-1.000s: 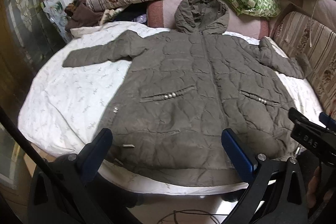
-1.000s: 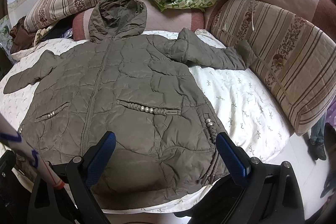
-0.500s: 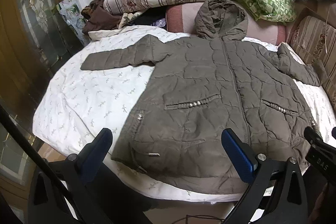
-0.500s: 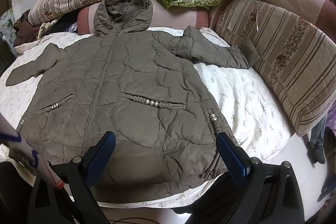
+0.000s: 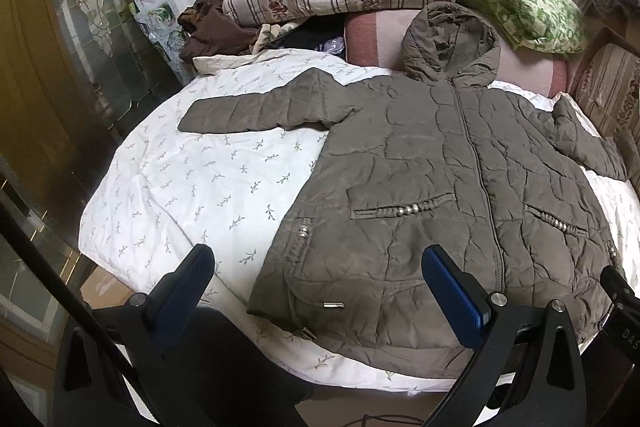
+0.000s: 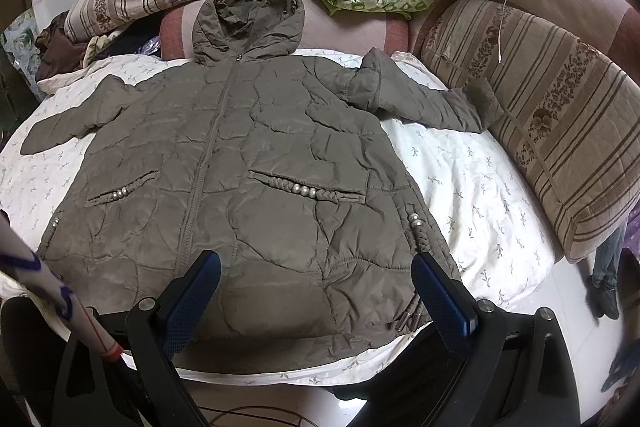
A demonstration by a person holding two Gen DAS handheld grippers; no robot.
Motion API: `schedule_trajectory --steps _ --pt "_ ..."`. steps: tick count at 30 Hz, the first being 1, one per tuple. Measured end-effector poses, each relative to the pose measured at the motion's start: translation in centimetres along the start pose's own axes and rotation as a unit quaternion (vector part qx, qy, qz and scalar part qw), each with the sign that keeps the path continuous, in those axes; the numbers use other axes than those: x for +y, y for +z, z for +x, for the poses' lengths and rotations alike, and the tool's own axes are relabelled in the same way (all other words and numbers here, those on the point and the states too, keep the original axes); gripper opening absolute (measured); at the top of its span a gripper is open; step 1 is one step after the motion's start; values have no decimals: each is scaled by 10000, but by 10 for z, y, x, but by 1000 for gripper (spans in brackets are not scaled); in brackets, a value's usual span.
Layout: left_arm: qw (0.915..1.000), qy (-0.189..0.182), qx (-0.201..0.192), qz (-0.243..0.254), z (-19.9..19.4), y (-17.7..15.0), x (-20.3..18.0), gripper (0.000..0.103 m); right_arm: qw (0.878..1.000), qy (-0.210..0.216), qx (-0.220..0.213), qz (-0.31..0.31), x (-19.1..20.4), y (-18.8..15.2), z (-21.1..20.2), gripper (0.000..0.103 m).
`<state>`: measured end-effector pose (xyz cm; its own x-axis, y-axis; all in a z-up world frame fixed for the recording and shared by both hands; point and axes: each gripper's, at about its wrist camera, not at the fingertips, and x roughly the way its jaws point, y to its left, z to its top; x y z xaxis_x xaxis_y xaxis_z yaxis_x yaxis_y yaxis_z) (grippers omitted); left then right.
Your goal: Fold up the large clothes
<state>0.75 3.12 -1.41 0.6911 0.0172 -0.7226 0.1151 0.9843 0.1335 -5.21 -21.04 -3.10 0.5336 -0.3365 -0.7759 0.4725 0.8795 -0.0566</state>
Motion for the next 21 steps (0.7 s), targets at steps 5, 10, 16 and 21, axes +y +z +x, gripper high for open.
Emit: schedule_trajectory --steps 5,10,16,21 --pt "9999 5 51 101 4 -1 -2 103 10000 -15 27 -21 3 1 0 98" --pt "9994 -63 222 273 10 -3 -4 103 9999 -62 59 -54 4 2 0 98" --pt "9984 -218 386 339 18 -4 -4 103 9998 -114 87 -118 8 5 2 98" --pt "9978 -416 489 176 23 -3 5 103 9996 -141 127 -197 13 7 6 98"
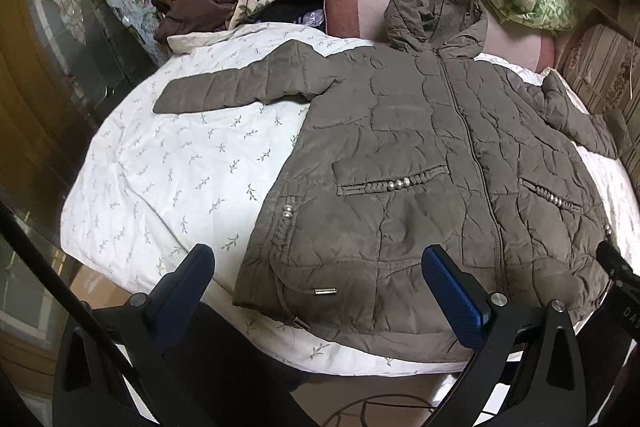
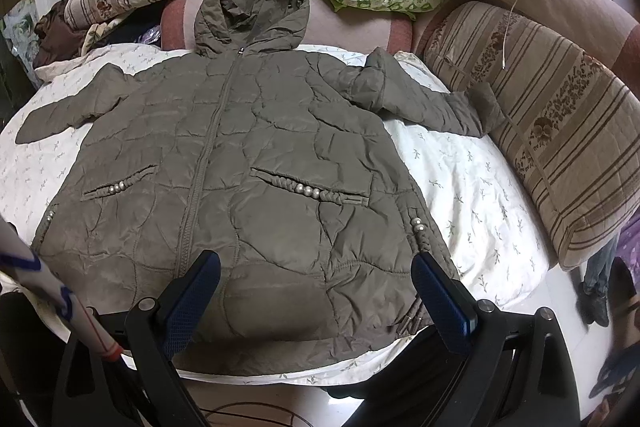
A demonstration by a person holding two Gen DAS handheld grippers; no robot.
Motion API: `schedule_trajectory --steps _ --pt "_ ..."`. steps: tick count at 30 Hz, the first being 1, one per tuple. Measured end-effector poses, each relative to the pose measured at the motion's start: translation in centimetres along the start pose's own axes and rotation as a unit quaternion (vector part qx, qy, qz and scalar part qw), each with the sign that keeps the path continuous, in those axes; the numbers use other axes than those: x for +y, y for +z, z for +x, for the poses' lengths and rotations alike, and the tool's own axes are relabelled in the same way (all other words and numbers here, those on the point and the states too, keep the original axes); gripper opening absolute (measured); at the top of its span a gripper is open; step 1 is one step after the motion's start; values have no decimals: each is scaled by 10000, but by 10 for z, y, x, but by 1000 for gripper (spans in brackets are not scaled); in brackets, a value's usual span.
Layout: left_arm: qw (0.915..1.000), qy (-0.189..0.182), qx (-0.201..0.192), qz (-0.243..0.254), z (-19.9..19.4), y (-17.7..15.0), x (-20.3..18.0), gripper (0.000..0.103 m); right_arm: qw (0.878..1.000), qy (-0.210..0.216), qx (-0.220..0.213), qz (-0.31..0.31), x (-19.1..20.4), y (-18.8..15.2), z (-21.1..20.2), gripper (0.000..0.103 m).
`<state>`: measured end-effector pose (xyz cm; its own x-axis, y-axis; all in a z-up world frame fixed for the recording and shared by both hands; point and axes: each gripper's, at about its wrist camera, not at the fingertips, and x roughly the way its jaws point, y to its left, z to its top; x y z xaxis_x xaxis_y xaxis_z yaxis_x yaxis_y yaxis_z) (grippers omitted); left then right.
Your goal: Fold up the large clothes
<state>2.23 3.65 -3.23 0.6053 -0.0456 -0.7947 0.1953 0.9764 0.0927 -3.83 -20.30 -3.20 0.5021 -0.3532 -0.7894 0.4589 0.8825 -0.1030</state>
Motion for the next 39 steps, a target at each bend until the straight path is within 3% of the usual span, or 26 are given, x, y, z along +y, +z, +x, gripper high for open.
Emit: schedule_trajectory --steps 4,21,25,33,39 --pt "10000 34 45 -43 6 0 5 103 10000 -23 63 -38 3 2 5 98" --pt "9948 899 -94 -479 32 7 64 103 9991 -103 147 -389 30 11 13 98" --pt "9938 782 10 -793 39 5 82 102 9984 -87 184 -529 43 15 15 98" --pt "9935 790 394 -724 59 1 96 102 9953 -96 -34 -960 72 21 9 98" --pt "9914 614 544 -1016 71 1 111 102 9935 -91 -26 -1130 86 24 13 98"
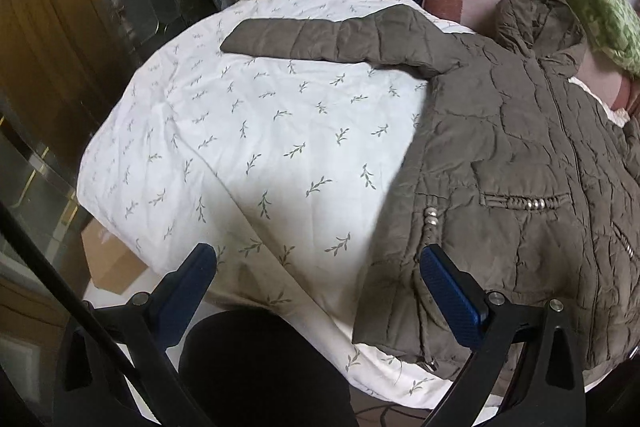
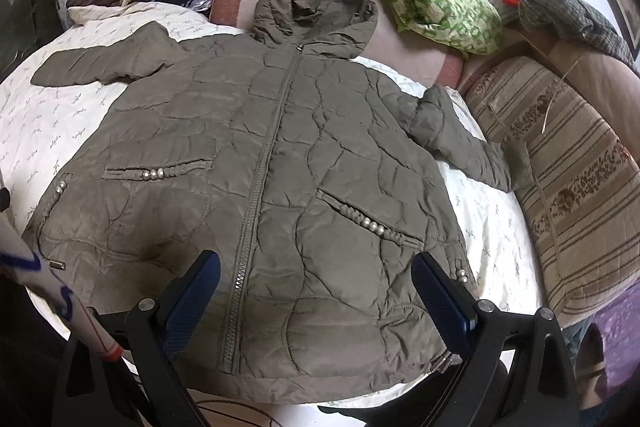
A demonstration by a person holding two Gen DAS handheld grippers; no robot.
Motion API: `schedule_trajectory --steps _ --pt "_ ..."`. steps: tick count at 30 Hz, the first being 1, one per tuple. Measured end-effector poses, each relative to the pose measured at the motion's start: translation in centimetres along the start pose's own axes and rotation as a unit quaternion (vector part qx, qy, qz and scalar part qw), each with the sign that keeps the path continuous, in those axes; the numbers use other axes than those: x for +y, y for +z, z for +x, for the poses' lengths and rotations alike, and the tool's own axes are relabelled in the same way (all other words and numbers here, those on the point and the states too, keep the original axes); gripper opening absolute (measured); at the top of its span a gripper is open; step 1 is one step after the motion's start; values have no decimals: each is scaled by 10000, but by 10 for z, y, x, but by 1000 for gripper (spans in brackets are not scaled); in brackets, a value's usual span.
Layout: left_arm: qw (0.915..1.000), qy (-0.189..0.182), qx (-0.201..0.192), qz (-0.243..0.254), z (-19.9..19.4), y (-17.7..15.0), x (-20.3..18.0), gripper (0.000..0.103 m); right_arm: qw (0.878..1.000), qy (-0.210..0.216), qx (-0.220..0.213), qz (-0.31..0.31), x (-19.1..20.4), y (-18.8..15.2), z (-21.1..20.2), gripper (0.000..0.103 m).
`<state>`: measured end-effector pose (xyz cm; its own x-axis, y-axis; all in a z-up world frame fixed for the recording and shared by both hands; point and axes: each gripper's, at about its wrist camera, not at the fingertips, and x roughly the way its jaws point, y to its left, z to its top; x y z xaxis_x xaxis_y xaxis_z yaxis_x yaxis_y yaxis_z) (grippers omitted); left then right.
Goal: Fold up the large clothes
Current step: 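Grasp the jacket sleeve cuff with the left tool and lift it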
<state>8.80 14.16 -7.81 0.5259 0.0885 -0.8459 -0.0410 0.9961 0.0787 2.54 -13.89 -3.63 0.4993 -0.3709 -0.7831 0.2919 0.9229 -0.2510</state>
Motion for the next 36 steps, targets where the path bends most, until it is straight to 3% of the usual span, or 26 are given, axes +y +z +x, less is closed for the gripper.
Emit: schedule_trajectory --steps 13,17,20,22,25,29,32,36 --pt "9984 -49 184 -530 31 18 29 102 9998 109 62 121 4 7 16 98" --pt "9977 -138 242 -612 40 28 36 102 9983 342 -302 375 -3 10 16 98" --pt "9958 -436 245 -765 45 41 48 102 9971 447 -513 329 -2 9 20 98" --pt "9917 -661 158 -1089 48 59 67 102 9974 536 -406 276 1 10 28 98" --pt "9834 -677 -35 -1684 57 90 101 102 9958 845 -48 351 2 12 43 98" --pt "9698 -917 -166 -2255 85 141 141 102 9901 1255 317 535 -3 13 63 83" --pt "9602 -1198 -135 -2520 116 177 160 101 9901 1238 353 561 -5 12 72 82" --pt "9419 -1719 191 -2879 175 216 176 89 9918 1039 399 624 -9 14 82 82"
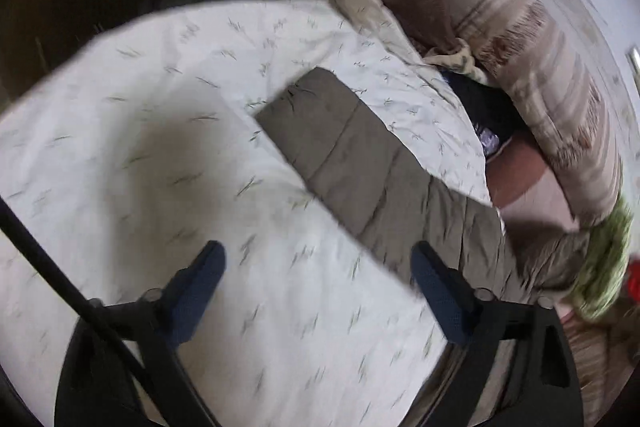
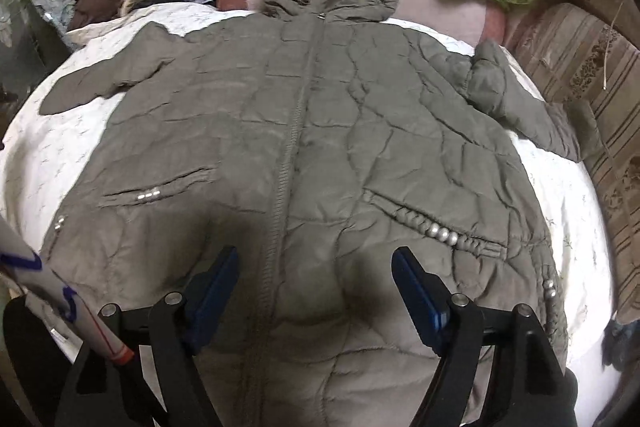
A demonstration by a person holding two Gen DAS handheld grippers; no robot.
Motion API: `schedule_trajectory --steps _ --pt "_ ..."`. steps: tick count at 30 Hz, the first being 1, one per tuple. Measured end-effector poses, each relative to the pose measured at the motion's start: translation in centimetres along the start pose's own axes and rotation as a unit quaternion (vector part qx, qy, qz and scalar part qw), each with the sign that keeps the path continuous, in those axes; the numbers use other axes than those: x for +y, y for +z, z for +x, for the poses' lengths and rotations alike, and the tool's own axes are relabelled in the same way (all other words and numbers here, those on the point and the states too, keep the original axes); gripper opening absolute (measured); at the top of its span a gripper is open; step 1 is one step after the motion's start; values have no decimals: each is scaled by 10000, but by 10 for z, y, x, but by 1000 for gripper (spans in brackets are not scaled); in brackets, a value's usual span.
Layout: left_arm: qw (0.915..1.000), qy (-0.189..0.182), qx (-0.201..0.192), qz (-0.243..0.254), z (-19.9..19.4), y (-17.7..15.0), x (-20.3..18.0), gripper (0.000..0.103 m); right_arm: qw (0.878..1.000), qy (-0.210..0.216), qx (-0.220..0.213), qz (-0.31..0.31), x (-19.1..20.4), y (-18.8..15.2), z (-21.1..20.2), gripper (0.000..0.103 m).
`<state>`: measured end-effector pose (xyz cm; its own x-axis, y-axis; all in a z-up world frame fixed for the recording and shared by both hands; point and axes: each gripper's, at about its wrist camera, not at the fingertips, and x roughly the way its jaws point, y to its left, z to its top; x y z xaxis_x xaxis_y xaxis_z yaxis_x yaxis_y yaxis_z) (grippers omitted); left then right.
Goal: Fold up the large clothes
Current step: 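Grasp the jacket sleeve cuff with the left tool and lift it, then fold the held sleeve across the jacket body and open the left tool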
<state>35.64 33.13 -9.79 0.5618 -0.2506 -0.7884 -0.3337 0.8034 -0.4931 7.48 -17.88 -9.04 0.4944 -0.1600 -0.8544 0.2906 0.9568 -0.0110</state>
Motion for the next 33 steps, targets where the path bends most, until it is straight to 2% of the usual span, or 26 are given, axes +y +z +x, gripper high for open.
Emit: schedule_trajectory --steps 3,5,7,13,17,19,20,22,24,26,29,33 --pt "9973 -406 395 -473 42 22 14 78 9998 -82 124 141 -7 5 9 82" --pt "9923 -727 607 -794 67 28 23 76 9996 -137 189 188 -10 8 15 82" --pt "9893 -930 633 -927 82 32 25 76 9994 -192 237 174 -11 9 21 82" --pt "9858 -1243 543 -991 100 49 24 76 9986 -320 405 60 -8 12 39 82" --pt "9869 -1160 536 -981 112 60 18 76 9982 -360 479 23 -7 11 47 82" --pt "9914 -889 466 -835 112 60 9 75 9981 -385 479 8 -6 11 49 82" --pt "9938 -694 440 -743 111 60 3 69 9981 -397 466 -4 -5 11 49 82" --pt "9980 -176 395 -459 106 58 -12 24 9982 -388 451 -33 -4 11 48 82" --pt "9985 -128 431 -317 95 54 -24 20 9985 -329 432 -38 -5 11 45 82" --pt "9991 -241 292 -163 74 48 -42 17 9991 -256 350 -4 -7 10 39 82" --pt "9971 -661 240 302 36 30 -93 13 9997 -165 168 54 -12 10 28 82" --pt "9842 -1375 456 1014 2 -15 -174 13 9996 -11 -98 272 -26 8 10 82"
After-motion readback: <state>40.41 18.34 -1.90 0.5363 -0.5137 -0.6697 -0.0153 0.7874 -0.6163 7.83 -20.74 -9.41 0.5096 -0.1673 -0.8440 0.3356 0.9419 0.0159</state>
